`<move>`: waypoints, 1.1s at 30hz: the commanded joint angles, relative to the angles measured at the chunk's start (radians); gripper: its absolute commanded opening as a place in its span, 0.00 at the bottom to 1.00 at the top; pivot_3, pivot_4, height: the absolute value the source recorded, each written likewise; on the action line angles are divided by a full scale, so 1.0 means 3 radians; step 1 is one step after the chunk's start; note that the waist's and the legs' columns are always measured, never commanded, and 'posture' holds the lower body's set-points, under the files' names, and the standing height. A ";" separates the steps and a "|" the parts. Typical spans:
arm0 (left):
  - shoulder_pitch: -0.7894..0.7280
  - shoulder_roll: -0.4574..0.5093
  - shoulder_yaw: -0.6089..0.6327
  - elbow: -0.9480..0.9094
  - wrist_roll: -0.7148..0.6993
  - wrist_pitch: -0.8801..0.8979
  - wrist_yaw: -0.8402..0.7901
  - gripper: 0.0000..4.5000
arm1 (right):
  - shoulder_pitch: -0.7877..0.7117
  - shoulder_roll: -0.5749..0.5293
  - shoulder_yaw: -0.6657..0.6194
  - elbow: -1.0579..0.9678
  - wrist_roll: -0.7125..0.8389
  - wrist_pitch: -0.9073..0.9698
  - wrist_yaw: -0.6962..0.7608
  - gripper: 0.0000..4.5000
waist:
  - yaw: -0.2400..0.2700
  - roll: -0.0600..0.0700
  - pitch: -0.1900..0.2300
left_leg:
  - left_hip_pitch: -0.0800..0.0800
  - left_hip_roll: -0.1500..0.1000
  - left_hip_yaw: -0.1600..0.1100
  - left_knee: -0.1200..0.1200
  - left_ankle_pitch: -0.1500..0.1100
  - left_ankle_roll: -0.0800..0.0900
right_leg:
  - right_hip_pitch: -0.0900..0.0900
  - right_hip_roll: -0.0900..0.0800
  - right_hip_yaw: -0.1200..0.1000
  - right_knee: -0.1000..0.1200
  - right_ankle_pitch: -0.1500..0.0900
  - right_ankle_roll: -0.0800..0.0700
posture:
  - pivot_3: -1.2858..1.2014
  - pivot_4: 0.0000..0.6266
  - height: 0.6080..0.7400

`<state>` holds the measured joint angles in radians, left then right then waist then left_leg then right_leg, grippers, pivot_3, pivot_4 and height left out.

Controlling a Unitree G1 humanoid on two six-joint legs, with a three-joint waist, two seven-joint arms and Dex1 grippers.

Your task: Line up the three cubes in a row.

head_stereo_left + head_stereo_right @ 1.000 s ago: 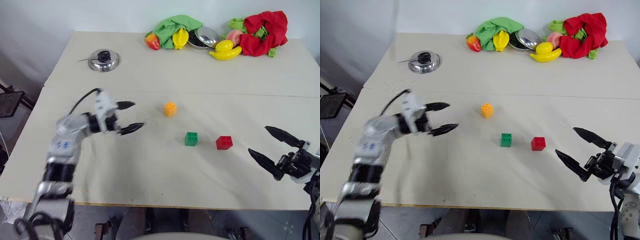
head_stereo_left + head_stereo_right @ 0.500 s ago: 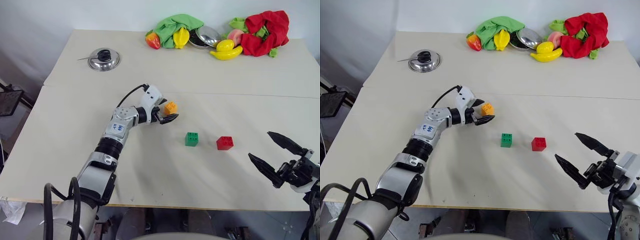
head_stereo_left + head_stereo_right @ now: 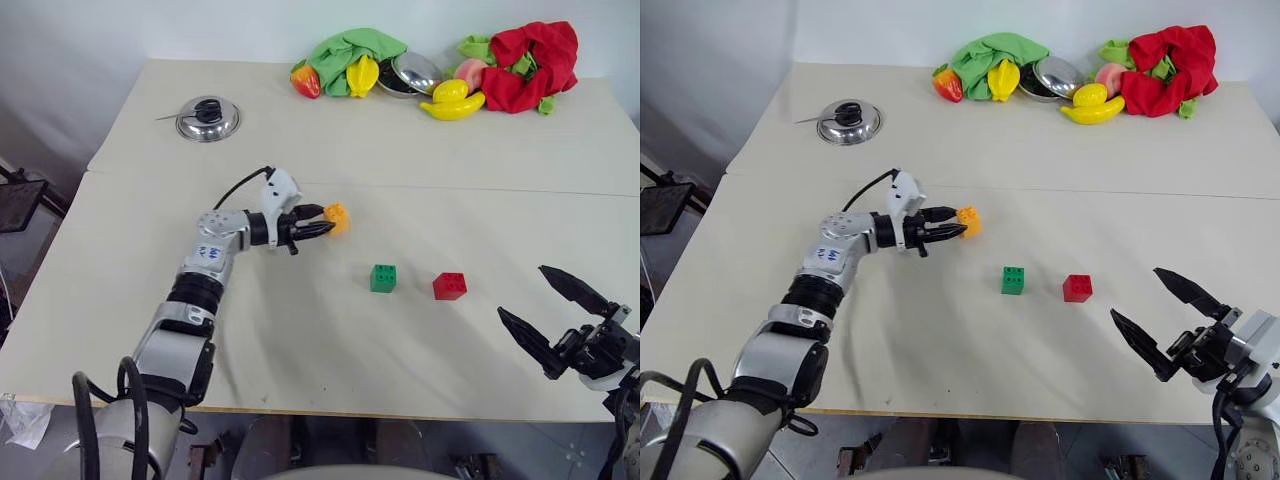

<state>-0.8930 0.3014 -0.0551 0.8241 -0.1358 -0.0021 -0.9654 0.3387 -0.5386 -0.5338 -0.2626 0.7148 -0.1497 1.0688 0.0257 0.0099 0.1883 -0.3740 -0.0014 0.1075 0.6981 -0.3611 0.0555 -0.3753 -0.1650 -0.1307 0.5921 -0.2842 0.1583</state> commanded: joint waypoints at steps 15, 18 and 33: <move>0.0345 0.0789 -0.0059 -0.0616 -0.0333 -0.0398 -0.1965 0.32 | 0.0175 -0.0309 -0.0140 -0.0072 0.0224 0.0255 0.0394 1.00 | -0.0078 0.0000 0.0000 | 0.0001 0.0006 0.0002 0.0002 0.0001 -0.0001 | -0.0001 0.0002 0.0002 0.0005 -0.0001 -0.0002 | 0.52 0.24 1.00; 0.0360 0.0874 -0.0125 -0.0653 -0.0242 -0.0433 -0.1944 0.32 | 0.0292 -0.0436 -0.0138 -0.0111 0.0307 0.0398 0.0627 1.00 | -0.0037 0.0000 0.0000 | 0.0001 0.0012 -0.0002 0.0004 0.0001 0.0001 | 0.0000 -0.0005 0.0003 0.0007 -0.0001 -0.0001 | 0.52 0.24 1.00; 0.0510 0.0777 -0.0203 -0.0795 -0.0192 -0.0173 -0.1512 0.32 | -0.0088 -0.0482 -0.0066 0.0218 0.0169 0.0419 0.0790 1.00 | -0.0003 -0.0001 0.0000 | 0.0001 0.0011 -0.0001 0.0006 0.0001 0.0002 | 0.0001 -0.0004 0.0002 0.0007 0.0000 -0.0001 | 0.52 0.24 1.00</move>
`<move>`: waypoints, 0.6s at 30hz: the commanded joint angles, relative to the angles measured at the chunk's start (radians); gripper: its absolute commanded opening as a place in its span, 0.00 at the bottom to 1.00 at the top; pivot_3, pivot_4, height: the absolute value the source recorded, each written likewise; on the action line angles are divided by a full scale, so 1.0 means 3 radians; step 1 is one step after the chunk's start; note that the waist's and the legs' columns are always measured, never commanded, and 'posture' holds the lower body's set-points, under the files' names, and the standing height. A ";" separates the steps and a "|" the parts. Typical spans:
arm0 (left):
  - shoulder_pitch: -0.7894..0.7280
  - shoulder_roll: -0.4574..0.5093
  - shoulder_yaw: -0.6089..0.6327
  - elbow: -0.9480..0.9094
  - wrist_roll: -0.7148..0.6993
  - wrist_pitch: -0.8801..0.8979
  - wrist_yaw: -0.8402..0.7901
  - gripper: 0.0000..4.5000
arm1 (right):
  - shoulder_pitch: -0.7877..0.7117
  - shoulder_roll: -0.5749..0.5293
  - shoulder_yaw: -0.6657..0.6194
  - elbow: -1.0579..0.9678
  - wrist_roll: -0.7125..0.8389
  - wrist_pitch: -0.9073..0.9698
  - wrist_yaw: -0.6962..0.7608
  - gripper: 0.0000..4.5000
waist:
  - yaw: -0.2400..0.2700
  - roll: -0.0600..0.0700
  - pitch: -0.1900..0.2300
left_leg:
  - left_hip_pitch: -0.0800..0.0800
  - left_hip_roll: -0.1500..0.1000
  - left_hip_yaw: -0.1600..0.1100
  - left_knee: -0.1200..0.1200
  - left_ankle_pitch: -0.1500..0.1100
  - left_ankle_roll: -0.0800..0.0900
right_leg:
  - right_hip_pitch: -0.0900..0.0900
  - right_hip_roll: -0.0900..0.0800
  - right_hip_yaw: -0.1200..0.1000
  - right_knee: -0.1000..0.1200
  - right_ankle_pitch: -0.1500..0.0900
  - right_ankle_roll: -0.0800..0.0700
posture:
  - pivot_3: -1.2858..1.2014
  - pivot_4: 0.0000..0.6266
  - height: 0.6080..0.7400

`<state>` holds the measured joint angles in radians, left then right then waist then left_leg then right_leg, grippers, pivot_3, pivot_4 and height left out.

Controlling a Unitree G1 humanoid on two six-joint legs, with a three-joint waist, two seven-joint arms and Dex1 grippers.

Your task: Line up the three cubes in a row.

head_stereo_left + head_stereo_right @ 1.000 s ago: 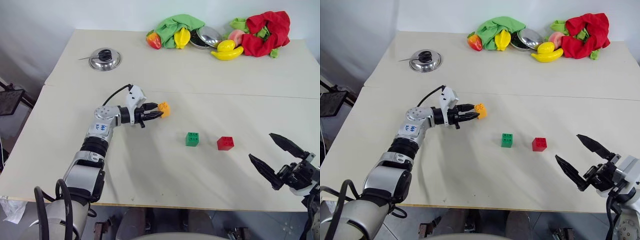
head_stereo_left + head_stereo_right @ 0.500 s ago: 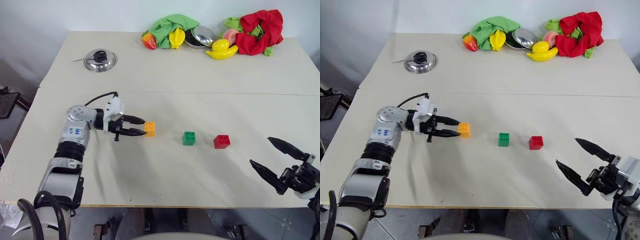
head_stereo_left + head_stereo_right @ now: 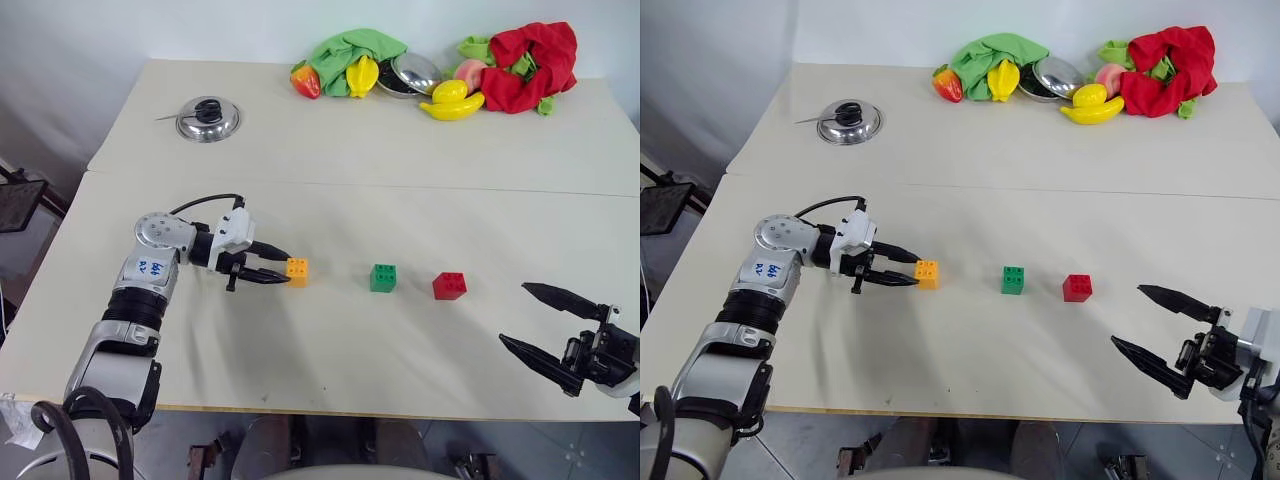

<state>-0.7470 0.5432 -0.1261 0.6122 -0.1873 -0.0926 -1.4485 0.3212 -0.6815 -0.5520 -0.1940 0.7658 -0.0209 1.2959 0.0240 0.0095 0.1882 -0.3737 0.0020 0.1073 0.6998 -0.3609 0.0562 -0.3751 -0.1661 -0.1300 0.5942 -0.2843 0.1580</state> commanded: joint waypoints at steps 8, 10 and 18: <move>0.0092 0.0067 0.0177 -0.0199 -0.0150 0.0150 0.0083 0.81 | -0.0131 -0.0058 0.0072 0.0085 -0.0045 0.0014 0.0152 1.00 | -0.0003 0.0000 0.0000 | 0.0000 0.0001 0.0000 0.0001 0.0000 0.0001 | -0.0001 0.0000 0.0000 0.0002 0.0000 0.0000 | 0.52 0.24 1.00; 0.0185 0.0177 0.0262 -0.0251 -0.0217 0.0039 -0.0031 0.96 | -0.0165 -0.0093 0.0096 0.0120 -0.0058 0.0019 0.0226 1.00 | -0.0006 0.0000 0.0000 | 0.0000 0.0001 0.0000 0.0001 0.0000 0.0001 | -0.0001 0.0000 0.0000 0.0002 0.0000 0.0000 | 0.52 0.24 1.00; 0.1026 0.0616 0.0891 -0.0845 -0.0717 0.0048 -0.0121 0.96 | -0.0470 -0.0351 0.0268 0.0474 -0.0104 0.0025 0.0726 1.00 | -0.0086 0.0000 0.0000 | 0.0003 0.0006 -0.0001 0.0000 0.0000 0.0000 | 0.0000 -0.0002 0.0002 0.0003 0.0000 0.0000 | 0.52 0.24 1.00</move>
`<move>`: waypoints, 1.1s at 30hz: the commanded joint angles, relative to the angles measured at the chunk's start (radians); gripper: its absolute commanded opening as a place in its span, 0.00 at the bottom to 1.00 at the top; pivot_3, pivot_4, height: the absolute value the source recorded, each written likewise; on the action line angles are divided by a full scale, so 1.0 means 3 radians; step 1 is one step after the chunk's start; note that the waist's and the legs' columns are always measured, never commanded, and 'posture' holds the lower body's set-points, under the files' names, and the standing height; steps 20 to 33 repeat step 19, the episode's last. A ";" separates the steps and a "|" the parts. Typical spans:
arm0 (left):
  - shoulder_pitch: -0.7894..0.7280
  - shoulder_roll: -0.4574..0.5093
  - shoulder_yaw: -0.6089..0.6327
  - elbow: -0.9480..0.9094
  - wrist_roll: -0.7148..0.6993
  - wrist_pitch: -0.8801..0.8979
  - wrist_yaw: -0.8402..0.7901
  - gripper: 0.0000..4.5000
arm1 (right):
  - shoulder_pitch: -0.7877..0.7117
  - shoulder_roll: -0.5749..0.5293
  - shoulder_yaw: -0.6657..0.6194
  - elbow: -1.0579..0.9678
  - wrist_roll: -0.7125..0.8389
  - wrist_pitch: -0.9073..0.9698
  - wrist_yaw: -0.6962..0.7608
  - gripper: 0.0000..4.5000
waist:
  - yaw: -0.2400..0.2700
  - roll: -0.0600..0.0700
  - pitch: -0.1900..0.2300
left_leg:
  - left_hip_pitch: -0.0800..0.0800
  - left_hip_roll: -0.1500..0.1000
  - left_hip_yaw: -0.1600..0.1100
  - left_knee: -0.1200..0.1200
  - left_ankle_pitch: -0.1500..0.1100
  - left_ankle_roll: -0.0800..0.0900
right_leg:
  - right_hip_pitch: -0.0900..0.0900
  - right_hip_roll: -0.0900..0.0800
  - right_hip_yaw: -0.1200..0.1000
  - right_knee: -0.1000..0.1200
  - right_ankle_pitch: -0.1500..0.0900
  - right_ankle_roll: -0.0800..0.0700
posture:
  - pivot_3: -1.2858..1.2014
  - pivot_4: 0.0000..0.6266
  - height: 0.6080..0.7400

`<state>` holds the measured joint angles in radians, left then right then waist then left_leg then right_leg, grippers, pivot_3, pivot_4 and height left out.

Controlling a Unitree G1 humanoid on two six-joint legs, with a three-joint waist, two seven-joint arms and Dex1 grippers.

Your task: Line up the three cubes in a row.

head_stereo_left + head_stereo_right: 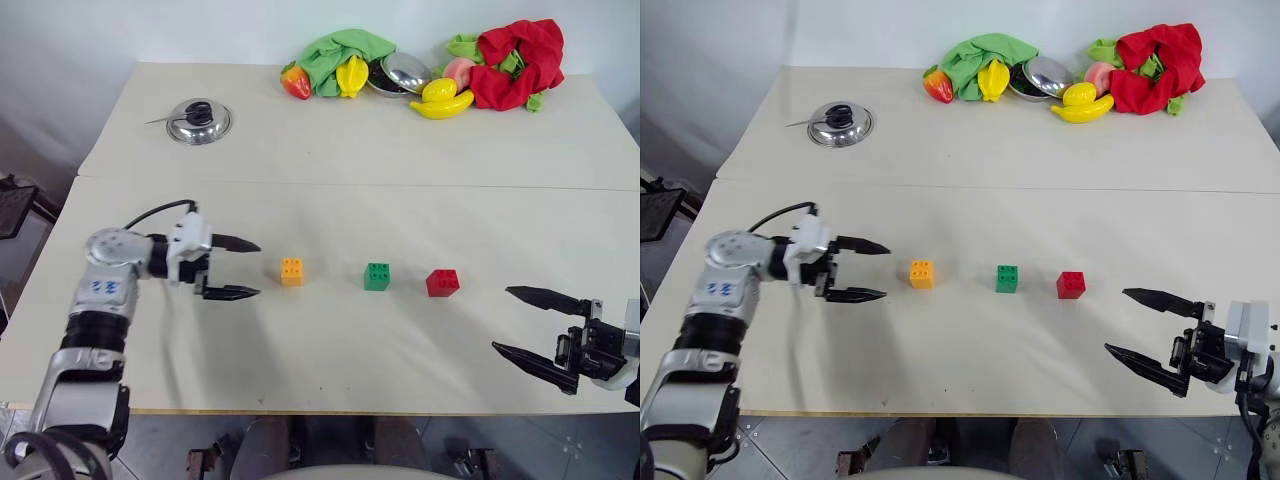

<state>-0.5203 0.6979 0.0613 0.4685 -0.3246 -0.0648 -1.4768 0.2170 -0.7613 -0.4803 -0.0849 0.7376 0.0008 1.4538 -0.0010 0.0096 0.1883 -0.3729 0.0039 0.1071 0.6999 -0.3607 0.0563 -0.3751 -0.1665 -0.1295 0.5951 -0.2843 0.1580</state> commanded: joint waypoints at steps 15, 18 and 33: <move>0.1143 0.0015 0.0722 -0.1087 -0.0484 0.0045 0.0684 0.96 | -0.0483 -0.0020 0.0222 0.0475 -0.0140 -0.0301 0.0411 1.00 | 0.0003 0.0001 0.0000 | 0.0002 -0.0003 -0.0006 -0.0001 -0.0001 -0.0002 | 0.0003 -0.0007 -0.0003 0.0000 -0.0001 -0.0001 | 0.52 0.24 1.00; 0.1170 0.0004 0.0733 -0.1131 -0.0495 0.0028 0.0725 0.96 | -0.0532 -0.0027 0.0234 0.0559 -0.0162 -0.0354 0.0435 1.00 | -0.0003 0.0001 0.0000 | 0.0002 -0.0003 -0.0004 -0.0002 -0.0001 -0.0002 | 0.0003 -0.0007 -0.0003 0.0000 -0.0001 -0.0001 | 0.52 0.24 1.00; 0.1173 0.0010 0.0736 -0.1127 -0.0495 0.0019 0.0722 0.96 | -0.0546 -0.0026 0.0240 0.0580 -0.0166 -0.0368 0.0437 1.00 | -0.0003 0.0001 0.0000 | 0.0003 -0.0003 -0.0004 -0.0002 -0.0001 -0.0001 | 0.0003 -0.0007 -0.0003 0.0000 -0.0001 -0.0001 | 0.52 0.24 1.00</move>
